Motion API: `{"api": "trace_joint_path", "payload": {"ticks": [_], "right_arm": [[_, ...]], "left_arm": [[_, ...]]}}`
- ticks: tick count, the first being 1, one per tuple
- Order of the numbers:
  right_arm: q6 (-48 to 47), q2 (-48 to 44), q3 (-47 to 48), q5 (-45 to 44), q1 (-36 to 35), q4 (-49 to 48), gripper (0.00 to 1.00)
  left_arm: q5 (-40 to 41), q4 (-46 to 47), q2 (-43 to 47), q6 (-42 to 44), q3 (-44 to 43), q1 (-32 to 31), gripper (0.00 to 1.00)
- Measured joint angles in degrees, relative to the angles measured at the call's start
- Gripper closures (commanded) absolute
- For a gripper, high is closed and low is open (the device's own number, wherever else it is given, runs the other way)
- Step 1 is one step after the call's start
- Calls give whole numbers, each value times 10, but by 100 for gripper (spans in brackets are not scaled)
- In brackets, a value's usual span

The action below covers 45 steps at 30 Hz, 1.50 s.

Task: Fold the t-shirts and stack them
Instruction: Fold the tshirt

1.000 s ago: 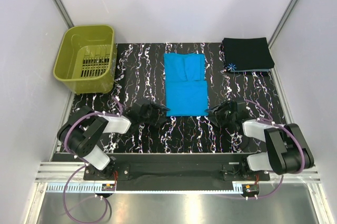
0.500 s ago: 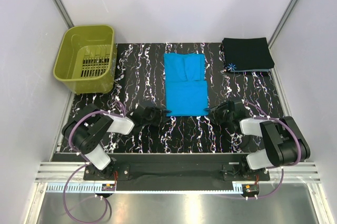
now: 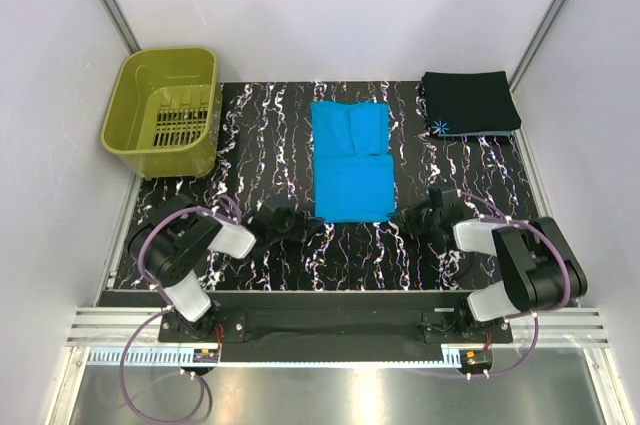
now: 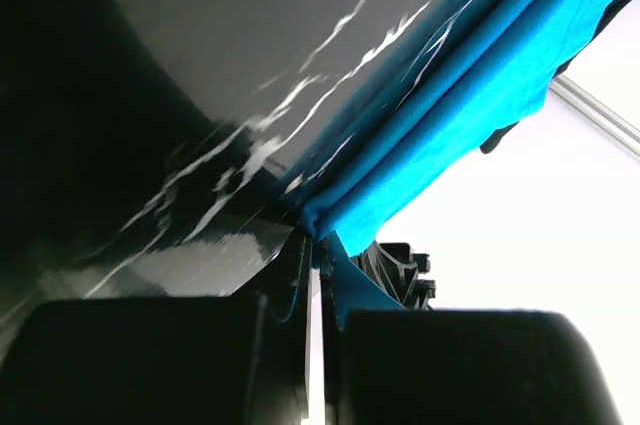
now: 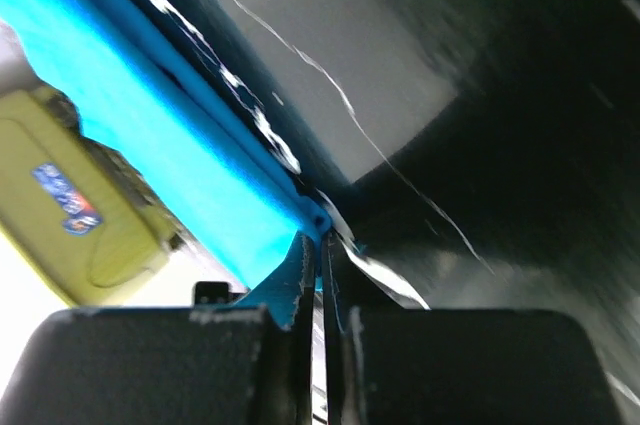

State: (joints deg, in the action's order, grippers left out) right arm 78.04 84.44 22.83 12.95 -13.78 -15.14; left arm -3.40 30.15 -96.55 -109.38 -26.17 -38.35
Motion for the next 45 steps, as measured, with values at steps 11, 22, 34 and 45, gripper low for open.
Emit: {"api": "trace_joint_path", "payload": {"ticks": [11, 22, 34, 45], "right_arm": [[-35, -321, -60, 7, -9, 302, 100], [-40, -618, -50, 57, -23, 643, 100], [-84, -513, 92, 54, -23, 707, 100], [-186, -136, 342, 62, -4, 601, 100]], "left_arm": [[43, -184, 238, -35, 71, -153, 100], [133, -387, 435, -50, 80, -330, 100], [195, -543, 429, -51, -78, -336, 100], [165, -560, 319, 29, -209, -87, 100]]}}
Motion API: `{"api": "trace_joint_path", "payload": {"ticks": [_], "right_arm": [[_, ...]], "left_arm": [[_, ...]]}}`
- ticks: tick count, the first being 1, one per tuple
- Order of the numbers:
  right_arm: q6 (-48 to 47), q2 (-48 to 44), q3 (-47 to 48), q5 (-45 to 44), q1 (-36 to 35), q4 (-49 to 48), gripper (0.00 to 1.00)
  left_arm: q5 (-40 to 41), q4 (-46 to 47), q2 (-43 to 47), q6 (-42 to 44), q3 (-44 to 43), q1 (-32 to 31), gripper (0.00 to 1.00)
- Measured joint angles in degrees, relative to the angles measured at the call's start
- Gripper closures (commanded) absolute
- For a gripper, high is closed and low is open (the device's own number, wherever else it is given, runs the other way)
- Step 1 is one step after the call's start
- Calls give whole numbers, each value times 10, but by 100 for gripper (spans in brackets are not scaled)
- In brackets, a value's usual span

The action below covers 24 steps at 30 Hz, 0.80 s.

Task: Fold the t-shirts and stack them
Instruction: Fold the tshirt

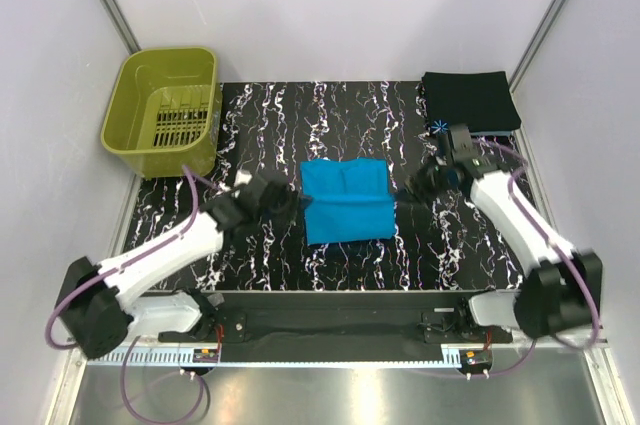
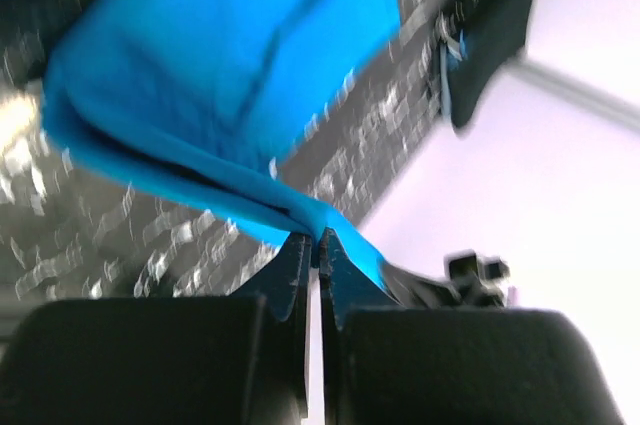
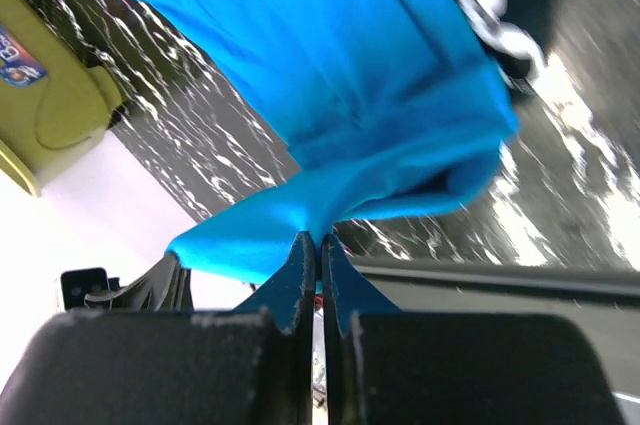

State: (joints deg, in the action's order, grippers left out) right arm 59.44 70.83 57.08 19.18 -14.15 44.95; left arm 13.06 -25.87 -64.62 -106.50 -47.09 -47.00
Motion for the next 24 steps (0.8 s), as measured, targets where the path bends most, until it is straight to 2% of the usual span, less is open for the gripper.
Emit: {"api": "trace_joint_path", "payload": {"ticks": [5, 10, 19, 24], "right_arm": [[-36, 151, 109, 35, 22, -28, 100], [-60, 247, 199, 63, 38, -37, 100], [-90, 364, 281, 91, 69, -36, 100], [-105, 423, 323, 106, 83, -35, 100]], "left_arm": [[-53, 11, -77, 64, -59, 94, 100], [-103, 20, -159, 118, -127, 160, 100], [-171, 32, -320, 185, -244, 213, 100], [-200, 33, -376, 208, -271, 230, 100]]}}
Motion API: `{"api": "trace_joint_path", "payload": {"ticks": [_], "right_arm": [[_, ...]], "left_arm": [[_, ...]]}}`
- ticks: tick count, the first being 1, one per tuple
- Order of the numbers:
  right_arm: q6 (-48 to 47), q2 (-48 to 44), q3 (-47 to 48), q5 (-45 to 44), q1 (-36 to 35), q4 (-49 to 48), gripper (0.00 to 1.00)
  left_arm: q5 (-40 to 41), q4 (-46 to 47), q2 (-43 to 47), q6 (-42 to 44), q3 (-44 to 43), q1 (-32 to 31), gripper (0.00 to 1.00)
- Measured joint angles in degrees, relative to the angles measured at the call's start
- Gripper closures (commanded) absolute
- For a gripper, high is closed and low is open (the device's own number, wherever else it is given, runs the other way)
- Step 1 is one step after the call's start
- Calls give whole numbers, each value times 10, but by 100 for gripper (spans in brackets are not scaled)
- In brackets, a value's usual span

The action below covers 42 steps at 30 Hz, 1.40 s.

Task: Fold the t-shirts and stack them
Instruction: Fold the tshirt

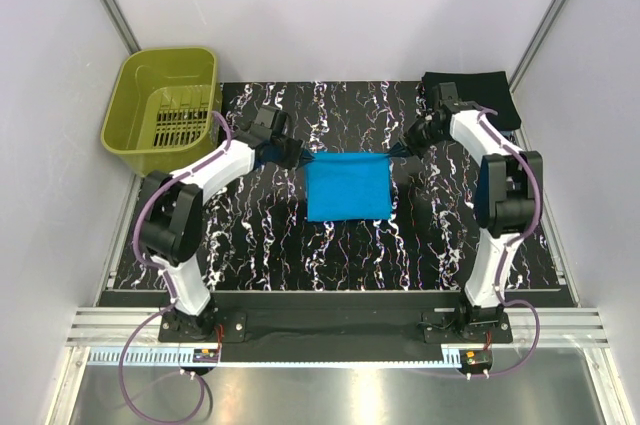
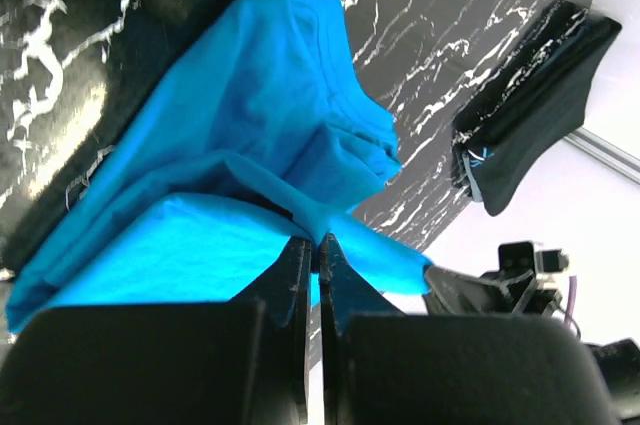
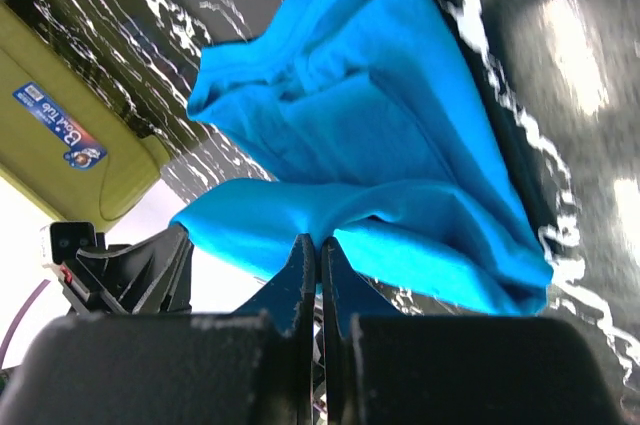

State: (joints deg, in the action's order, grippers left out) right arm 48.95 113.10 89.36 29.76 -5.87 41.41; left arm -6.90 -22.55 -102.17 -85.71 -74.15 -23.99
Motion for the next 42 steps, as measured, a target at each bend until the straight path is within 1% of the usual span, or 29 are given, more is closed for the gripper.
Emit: {"api": "trace_joint_path", "payload": {"ticks": [5, 8, 9, 10, 11, 12, 13, 15, 16, 17, 18, 20, 21, 22, 23, 25, 26, 27, 28, 29, 30, 31, 34, 37, 42], "right_arm": [[-12, 61, 48, 16, 3, -2, 98], [-19, 93, 74, 19, 4, -3, 85], [-25, 105, 87, 20, 5, -4, 78], [-35, 123, 108, 20, 6, 0, 58], [-49, 145, 137, 18, 8, 0, 50], [-71, 172, 178, 15, 12, 10, 46], [-88, 199, 219, 14, 16, 21, 38], [-133, 255, 325, 7, 28, 43, 32], [-150, 266, 353, -2, 33, 52, 31], [-168, 268, 370, -9, 37, 61, 30], [-181, 262, 379, -14, 42, 71, 30], [-200, 231, 365, -14, 49, 73, 30], [-205, 208, 339, -6, 51, 63, 30], [-208, 181, 307, 3, 51, 52, 31], [-209, 153, 269, 15, 50, 41, 35], [-209, 103, 195, 44, 41, 9, 40], [-209, 88, 168, 58, 34, -5, 42], [-208, 82, 153, 70, 27, -15, 49], [-205, 79, 137, 88, 18, -36, 53], [-200, 79, 125, 105, 8, -57, 58], [-193, 83, 115, 121, 0, -76, 61], [-184, 90, 109, 137, -9, -94, 69], [-156, 127, 109, 179, -30, -153, 81], [-135, 170, 114, 202, -35, -193, 81], [-115, 259, 147, 224, -27, -233, 80]], "left_arm": [[-11, 0, -33, 22, -28, 16, 100], [-14, -1, -75, 52, -70, 26, 96], [-16, -2, -90, 68, -86, 29, 86], [-19, -5, -113, 91, -113, 32, 84], [-17, -8, -137, 114, -140, 36, 77], [-11, -15, -159, 142, -168, 41, 67], [-2, -22, -177, 172, -189, 46, 63], [23, -39, -188, 228, -208, 54, 59], [35, -49, -186, 248, -208, 56, 54], [49, -60, -180, 272, -206, 59, 43], [60, -64, -172, 296, -200, 61, 37], [64, -74, -149, 334, -189, 62, 35], [61, -76, -139, 355, -188, 60, 37], [58, -75, -129, 373, -188, 57, 41], [51, -73, -118, 390, -188, 53, 46], [30, -62, -103, 417, -183, 43, 48], [17, -47, -95, 430, -176, 37, 51], [0, -28, -88, 438, -164, 32, 54], [-21, -11, -85, 442, -152, 28, 57], [-37, 0, -84, 445, -143, 24, 59], [-57, 14, -89, 448, -135, 21, 60], [-75, 25, -96, 449, -130, 19, 60], [-112, 61, -131, 450, -127, 20, 59], [-137, 95, -176, 449, -132, 26, 56], [-160, 129, -246, 444, -158, 43, 55]]}}
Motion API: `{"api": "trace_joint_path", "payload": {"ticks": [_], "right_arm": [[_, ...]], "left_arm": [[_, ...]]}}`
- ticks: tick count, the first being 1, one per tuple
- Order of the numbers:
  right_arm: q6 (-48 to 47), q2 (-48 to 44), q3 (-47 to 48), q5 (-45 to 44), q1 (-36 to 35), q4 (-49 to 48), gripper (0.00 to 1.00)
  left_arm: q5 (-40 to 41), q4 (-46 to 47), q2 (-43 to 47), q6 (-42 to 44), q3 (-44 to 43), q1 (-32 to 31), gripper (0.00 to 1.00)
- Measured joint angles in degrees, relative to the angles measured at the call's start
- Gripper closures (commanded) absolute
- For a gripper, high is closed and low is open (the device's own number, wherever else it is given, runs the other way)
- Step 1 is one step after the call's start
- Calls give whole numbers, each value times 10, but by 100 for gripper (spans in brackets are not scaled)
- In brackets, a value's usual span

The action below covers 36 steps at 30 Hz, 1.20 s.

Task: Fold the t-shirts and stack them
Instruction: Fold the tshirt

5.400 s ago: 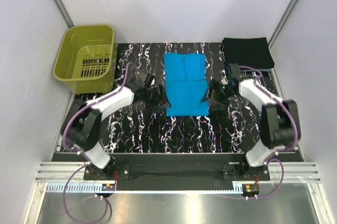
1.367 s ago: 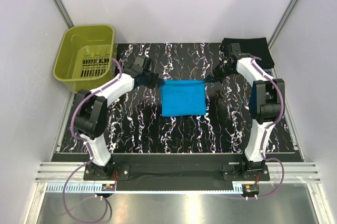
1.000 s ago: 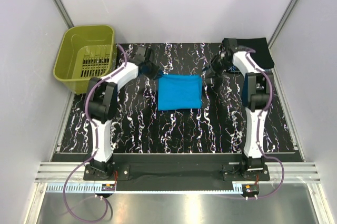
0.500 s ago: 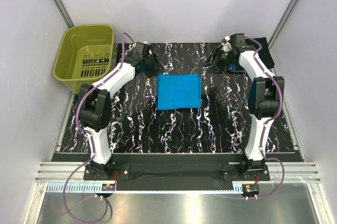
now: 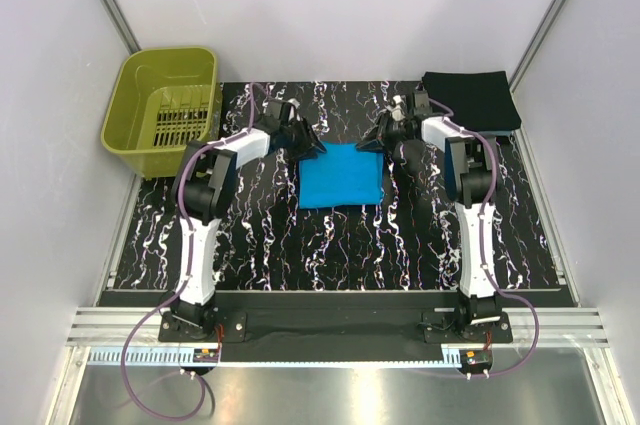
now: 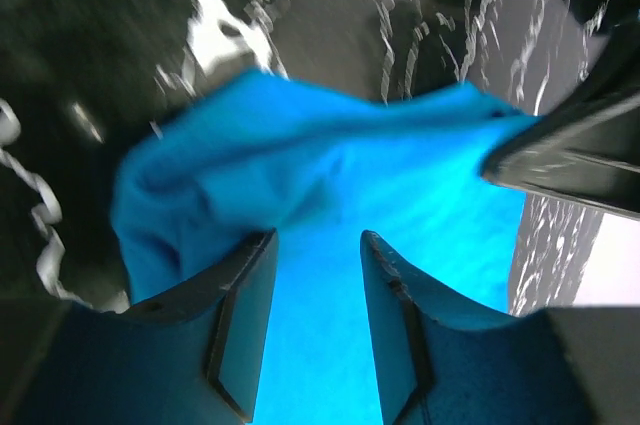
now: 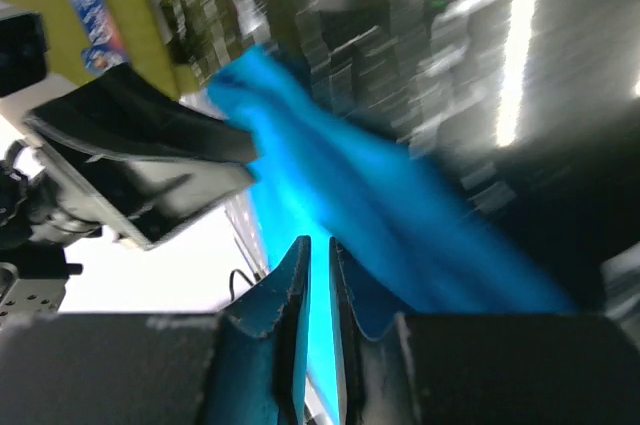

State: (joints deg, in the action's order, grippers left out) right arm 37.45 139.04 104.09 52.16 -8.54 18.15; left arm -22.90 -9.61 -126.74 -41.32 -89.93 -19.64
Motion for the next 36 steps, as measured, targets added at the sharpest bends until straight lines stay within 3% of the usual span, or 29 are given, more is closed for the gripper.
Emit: {"api": "trace_joint_path", "payload": {"ticks": [8, 13, 15, 18, 23, 24, 28, 33, 36], "right_arm": [[27, 53, 29, 46, 34, -36, 61], [25, 16, 10, 32, 53, -17, 46], [23, -30, -22, 26, 57, -11, 45], [20, -115, -83, 23, 53, -7, 47], [6, -216, -187, 27, 18, -24, 71], [3, -224, -210, 29, 7, -35, 72], [-2, -219, -300, 31, -28, -66, 75], [-2, -153, -344, 41, -31, -99, 78], [-4, -161, -373, 54, -26, -136, 77]], "left_arm": [[-40, 31, -39, -9, -41, 32, 50], [-46, 28, -25, -15, -31, 33, 49], [-43, 20, -3, -21, -21, 26, 51], [-31, 21, 33, -28, -15, 3, 55], [-19, 80, 63, -59, -16, -64, 57], [-20, 89, 57, -67, -19, -77, 57], [-27, 123, -3, -93, -47, -108, 57], [-28, 125, -111, -114, -105, -99, 58], [-51, 129, -141, -127, -141, -91, 59]]}}
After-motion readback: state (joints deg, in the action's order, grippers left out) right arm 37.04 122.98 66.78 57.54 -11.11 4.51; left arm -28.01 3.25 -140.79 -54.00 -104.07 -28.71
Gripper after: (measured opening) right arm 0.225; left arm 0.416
